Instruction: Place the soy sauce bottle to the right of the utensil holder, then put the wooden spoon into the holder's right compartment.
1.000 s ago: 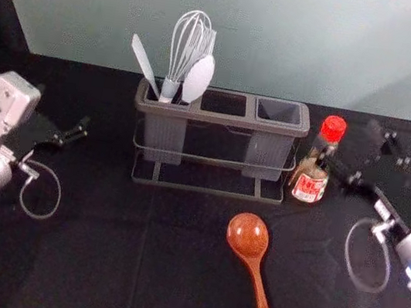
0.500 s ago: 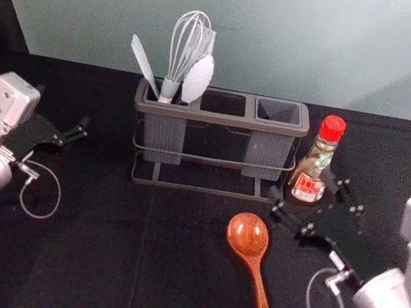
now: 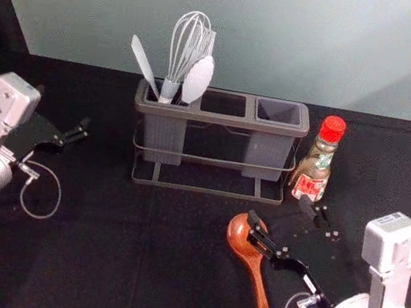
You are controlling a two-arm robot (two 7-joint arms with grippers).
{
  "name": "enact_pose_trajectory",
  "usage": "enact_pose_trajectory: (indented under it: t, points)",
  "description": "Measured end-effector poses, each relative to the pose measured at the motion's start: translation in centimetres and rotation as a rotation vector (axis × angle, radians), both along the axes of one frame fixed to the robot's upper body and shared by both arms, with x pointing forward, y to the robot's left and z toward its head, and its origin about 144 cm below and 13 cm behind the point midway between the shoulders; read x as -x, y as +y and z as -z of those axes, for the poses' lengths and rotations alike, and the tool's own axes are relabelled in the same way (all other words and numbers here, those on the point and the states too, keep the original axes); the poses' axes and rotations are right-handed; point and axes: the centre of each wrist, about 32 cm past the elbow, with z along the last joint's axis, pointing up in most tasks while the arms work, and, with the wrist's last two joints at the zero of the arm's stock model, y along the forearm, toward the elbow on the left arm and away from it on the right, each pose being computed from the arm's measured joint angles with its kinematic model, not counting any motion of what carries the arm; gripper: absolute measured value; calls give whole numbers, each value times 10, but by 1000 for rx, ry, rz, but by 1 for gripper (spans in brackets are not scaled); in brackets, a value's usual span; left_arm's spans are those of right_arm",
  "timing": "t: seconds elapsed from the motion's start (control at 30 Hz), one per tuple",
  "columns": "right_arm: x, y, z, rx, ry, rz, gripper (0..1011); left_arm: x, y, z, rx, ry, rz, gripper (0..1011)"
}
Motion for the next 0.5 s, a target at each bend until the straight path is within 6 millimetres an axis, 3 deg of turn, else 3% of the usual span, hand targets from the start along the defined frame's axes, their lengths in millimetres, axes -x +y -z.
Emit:
enact_pose_trajectory:
  t: [0.5]
  points:
    - [0,0,1,0,0,0,1002,0,0,0,0,0,0,1011]
